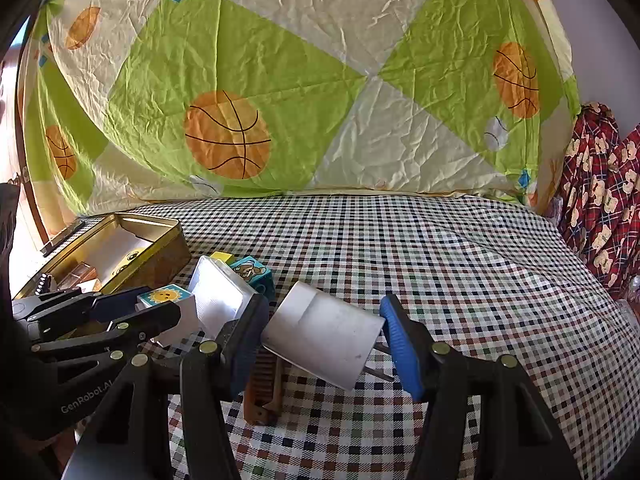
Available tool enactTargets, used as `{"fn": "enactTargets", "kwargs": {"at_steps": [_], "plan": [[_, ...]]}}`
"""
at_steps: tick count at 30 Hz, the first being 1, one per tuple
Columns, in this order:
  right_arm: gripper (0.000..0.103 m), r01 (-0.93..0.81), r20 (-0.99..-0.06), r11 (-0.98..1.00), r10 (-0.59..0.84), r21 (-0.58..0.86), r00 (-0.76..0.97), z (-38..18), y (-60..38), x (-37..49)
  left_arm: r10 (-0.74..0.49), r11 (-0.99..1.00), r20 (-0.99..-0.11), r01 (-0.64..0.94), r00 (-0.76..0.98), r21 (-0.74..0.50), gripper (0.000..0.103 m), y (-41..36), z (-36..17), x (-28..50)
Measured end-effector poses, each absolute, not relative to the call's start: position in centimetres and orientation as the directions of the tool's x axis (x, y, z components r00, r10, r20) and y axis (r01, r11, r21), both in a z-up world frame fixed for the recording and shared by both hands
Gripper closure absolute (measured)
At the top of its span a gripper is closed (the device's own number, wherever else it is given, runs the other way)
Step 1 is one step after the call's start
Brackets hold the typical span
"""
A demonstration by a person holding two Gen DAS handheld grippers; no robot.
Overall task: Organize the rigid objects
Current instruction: 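Carry the Duplo block in the left tool and cup in the right toward the tin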
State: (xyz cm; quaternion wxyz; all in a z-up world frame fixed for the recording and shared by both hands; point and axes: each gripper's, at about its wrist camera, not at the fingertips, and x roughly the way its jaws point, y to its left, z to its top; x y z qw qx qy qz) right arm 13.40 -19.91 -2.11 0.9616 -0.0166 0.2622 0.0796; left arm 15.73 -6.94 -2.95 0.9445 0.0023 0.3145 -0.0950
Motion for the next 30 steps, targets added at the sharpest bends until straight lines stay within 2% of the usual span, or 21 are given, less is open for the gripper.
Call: {"fn": "enactTargets", "kwargs": {"at_steps": [30], "plan": [[0.043,-0.175,-0.41,0.985,0.163,0.009,0.897,-1.3,-20.2,11.7,-0.142,0.988,-0.427,0.151,0.893,-0.012,0.073,-6.6,-1.1,12.7]]}}
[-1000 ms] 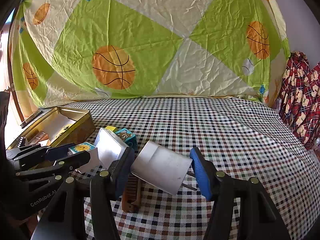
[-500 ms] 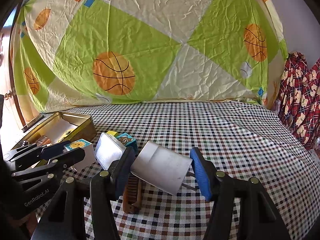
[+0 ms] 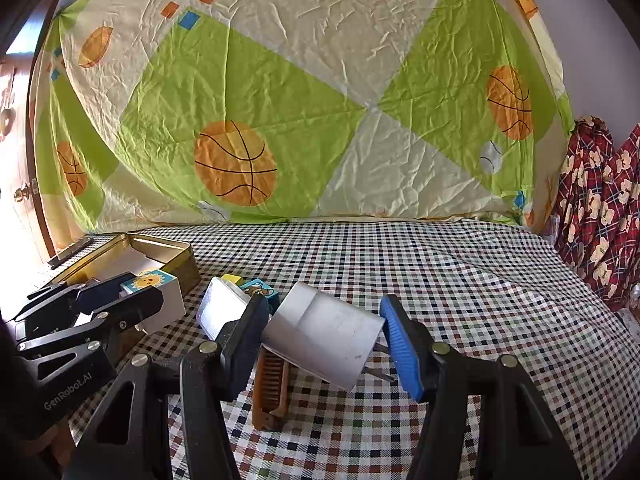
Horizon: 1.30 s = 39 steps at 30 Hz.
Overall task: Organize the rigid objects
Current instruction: 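Carry the Duplo block in the left tool and cup in the right toward the tin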
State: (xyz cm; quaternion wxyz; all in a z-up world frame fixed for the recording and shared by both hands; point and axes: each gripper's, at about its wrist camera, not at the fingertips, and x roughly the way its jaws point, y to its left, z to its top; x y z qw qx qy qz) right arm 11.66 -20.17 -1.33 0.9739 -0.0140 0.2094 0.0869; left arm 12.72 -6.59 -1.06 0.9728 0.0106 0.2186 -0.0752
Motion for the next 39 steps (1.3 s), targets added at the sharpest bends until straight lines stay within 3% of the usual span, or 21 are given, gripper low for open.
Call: {"fn": "enactTargets", "kwargs": {"at_steps": [18,39], "plan": [[0.043,-0.177,-0.34,0.984,0.166,-0.003,0.926,-0.8,-20.2,10.3,-0.128,0.991,-0.361,0.133,0.924,-0.012,0.073,-6.2,-0.6,11.6],[0.043,-0.183,-0.319,0.983,0.171,-0.008,0.932,-0.6,-20.0,9.8,-0.085,0.996,-0.297,0.085,0.951,-0.013,0.073,-5.5,-0.2,9.9]]}}
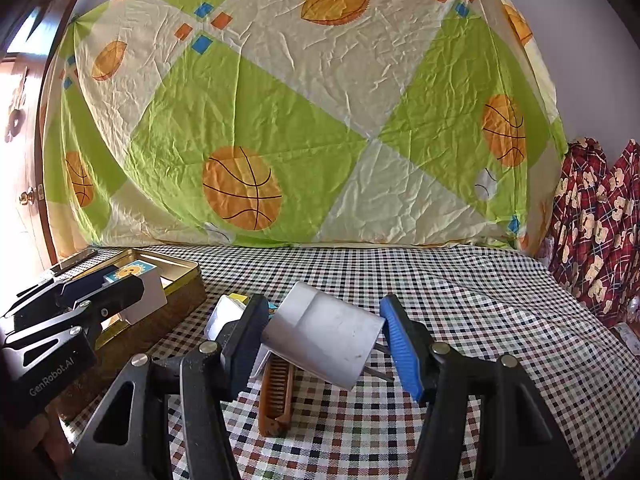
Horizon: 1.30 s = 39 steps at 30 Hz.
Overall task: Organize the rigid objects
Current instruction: 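Carry the Duplo block in the left tool and cup in the right toward the tin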
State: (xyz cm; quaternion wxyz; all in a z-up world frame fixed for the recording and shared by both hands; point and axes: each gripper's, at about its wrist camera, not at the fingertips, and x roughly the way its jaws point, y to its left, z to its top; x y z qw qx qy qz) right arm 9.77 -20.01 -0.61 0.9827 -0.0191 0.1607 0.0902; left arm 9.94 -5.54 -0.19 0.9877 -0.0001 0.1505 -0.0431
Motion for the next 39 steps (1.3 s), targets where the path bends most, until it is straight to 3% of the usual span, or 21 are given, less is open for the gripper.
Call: {"fn": "enactTargets", "kwargs": {"at_steps": [39], "plan": [[0.042,-0.332,-0.307,0.943,0.314,-0.006,0.898,-0.9,-14.5,7.8,-0.05,0.998,-0.257,0.038,0.965,-0.051,0.073,-2.5,0.0,6.5]]}}
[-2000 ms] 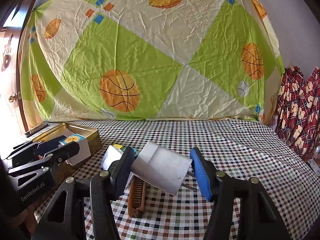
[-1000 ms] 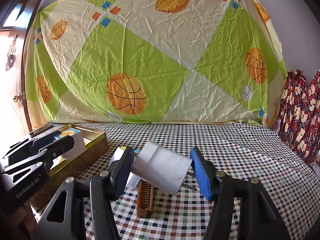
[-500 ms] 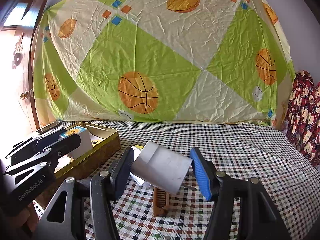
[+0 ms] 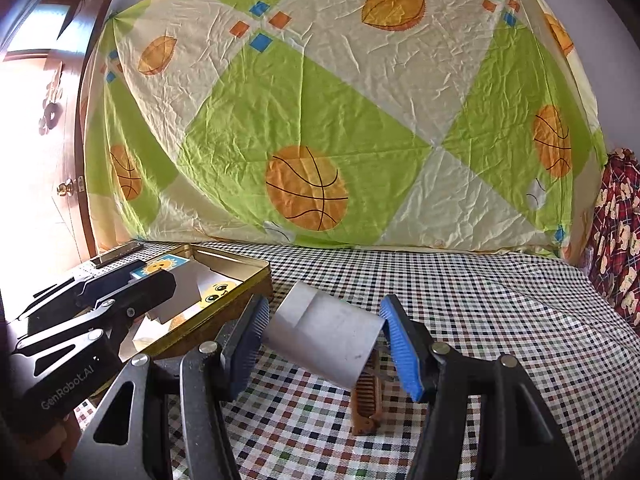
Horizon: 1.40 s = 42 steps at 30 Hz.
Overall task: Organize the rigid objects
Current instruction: 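Carry the Duplo block in the left tool and cup in the right toward the tin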
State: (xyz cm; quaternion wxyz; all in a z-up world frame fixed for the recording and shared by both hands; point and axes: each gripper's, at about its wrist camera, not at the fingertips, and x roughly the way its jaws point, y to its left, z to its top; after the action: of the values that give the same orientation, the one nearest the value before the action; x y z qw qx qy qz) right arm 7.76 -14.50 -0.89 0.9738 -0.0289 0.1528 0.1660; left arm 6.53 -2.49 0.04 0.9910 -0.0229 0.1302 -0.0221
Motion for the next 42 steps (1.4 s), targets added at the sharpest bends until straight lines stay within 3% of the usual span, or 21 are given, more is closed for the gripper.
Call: {"fn": "enactTargets", "kwargs": {"at_steps": [42], "plan": [[0.042,-0.428,-0.282,0.903,0.402,-0.033,0.871,-0.7,-8.7,5.4,0.003,0.995,-0.206,-0.023,0.979,-0.092,0.073,2.4,0.5,3.4]]}}
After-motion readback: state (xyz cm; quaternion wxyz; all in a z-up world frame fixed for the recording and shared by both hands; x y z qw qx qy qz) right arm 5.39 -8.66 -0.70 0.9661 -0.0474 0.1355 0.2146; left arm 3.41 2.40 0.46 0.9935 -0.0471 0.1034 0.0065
